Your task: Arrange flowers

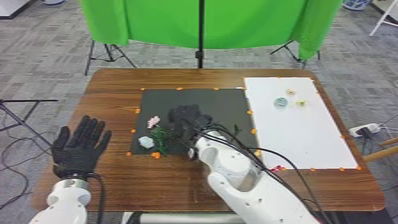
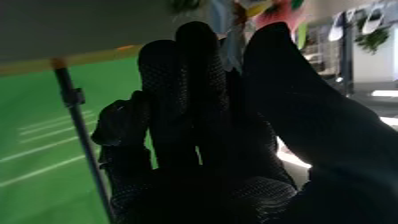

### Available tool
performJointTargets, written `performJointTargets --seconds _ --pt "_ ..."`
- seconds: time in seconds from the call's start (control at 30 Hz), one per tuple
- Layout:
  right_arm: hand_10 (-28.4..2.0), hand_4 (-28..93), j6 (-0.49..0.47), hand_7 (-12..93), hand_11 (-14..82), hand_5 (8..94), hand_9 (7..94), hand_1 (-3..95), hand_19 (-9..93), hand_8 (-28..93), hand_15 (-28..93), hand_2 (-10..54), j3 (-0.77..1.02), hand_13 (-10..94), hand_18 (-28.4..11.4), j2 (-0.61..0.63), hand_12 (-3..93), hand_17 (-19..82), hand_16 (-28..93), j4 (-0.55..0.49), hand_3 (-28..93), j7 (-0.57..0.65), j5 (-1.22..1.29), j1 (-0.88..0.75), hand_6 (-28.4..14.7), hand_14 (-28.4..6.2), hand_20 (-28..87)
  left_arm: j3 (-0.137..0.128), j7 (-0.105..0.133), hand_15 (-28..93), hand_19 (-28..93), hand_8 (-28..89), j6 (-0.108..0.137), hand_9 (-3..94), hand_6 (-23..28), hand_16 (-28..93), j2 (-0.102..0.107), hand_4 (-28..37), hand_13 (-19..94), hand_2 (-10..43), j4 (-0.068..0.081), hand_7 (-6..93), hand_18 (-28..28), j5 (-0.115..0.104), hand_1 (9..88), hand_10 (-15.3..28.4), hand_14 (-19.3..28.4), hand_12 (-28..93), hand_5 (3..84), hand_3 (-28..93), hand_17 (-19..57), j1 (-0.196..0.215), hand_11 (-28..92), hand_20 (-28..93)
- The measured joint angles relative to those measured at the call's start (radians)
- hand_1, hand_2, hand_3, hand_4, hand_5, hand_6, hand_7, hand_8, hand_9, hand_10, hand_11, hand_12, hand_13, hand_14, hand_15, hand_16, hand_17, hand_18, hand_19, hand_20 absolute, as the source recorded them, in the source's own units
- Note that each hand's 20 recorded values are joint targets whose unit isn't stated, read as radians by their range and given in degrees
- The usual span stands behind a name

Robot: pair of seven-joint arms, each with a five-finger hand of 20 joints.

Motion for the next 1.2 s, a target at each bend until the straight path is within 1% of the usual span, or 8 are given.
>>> performJointTargets --seconds 0.5,0.57,0.6,0.63,0.7,0.8,0.93,1.2 --pt "-15.8 -28 -0.018 24 43.7 59.7 61.4 65.1 89 -15 73 -9.5 -0.008 53 -24.2 -0.002 23.1 26 22 -0.001 48 0.083 0.015 0.010 -3.0 -14.9 55 0.010 -0.005 40 37 -10 0.002 39.8 11.1 -8 0.000 -28.3 30 14.3 0.002 17.8 14.3 0.000 27.6 16.2 16.1 11 48.7 77 -8.3 -0.005 26 13" --pt "-16.8 -28 -0.015 29 55.8 60.4 58.5 75.8 89 -17 77 -9.5 -0.013 51 -23.7 -0.006 27.6 26 23 0.007 26 0.085 0.011 0.011 -2.4 -16.0 56 0.012 -0.006 41 37 -10 0.003 39.7 11.0 -8 0.000 -28.3 30 14.2 0.003 17.8 14.3 0.000 27.5 16.2 16.1 11 48.7 77 -8.3 -0.007 26 13" --pt "-16.3 -10 -0.013 32 61.4 60.7 58.9 88.1 89 -18 80 -9.5 -0.016 51 -23.3 -0.010 31.4 26 27 0.013 -7 0.087 0.008 0.013 -1.8 -16.6 56 0.013 -0.006 41 37 -10 0.003 39.7 11.0 -8 0.000 -28.3 30 14.1 0.003 17.8 14.3 0.000 27.6 16.1 16.0 11 48.7 77 -8.3 -0.007 26 13" --pt "-15.7 -2 -0.008 34 65.4 62.4 61.1 93.0 89 -18 83 -9.5 -0.019 52 -23.1 -0.013 35.2 26 30 0.019 -19 0.091 0.006 0.014 -1.1 -16.8 56 0.013 -0.007 41 37 -10 0.003 39.6 11.0 -8 0.000 -28.3 30 13.9 0.003 17.8 14.3 0.000 27.7 16.1 16.0 11 48.7 77 -8.3 -0.008 26 13" --pt "-14.7 0 0.003 34 66.4 64.7 64.3 94.5 89 -17 83 -9.5 -0.024 54 -23.0 -0.020 36.8 27 32 0.031 -22 0.099 0.004 0.016 -0.5 -16.5 56 0.015 -0.008 40 37 -10 0.003 39.7 11.0 -8 0.000 -28.3 30 13.8 0.003 17.9 14.3 0.000 27.7 16.1 16.0 11 48.6 77 -8.3 -0.009 26 13" --pt "-12.5 6 0.018 28 56.3 68.7 72.8 94.6 89 -6 80 -9.5 -0.027 57 -23.1 -0.025 40.1 27 34 0.040 -22 0.107 0.005 0.017 -0.4 -15.0 56 0.015 -0.008 40 37 -10 0.003 39.8 11.0 -8 0.000 -28.3 30 13.8 0.004 17.9 14.3 0.000 27.8 16.1 16.0 11 48.6 77 -8.3 -0.009 26 13" --pt "-9.8 15 0.028 26 26.8 69.8 82.3 94.6 88 -5 74 -9.5 -0.027 59 -24.3 -0.026 45.3 28 31 0.041 -28 0.106 0.009 0.015 -0.8 -14.1 55 0.015 -0.009 41 37 -10 0.003 39.7 11.0 -8 0.000 -28.3 30 13.7 0.004 17.9 14.3 0.000 27.9 16.1 16.0 11 48.7 77 -8.3 -0.009 26 13" --pt "-10.9 29 0.062 22 16.3 70.0 84.2 88.1 88 -8 70 -9.5 -0.016 60 -24.7 -0.023 35.0 29 27 0.017 -28 0.107 0.051 0.004 -1.0 -13.9 52 0.015 -0.013 41 37 -10 0.003 39.7 11.0 -8 0.000 -28.3 30 14.1 0.004 17.9 14.3 0.000 27.8 16.3 16.1 11 48.7 77 -8.3 -0.009 26 13"
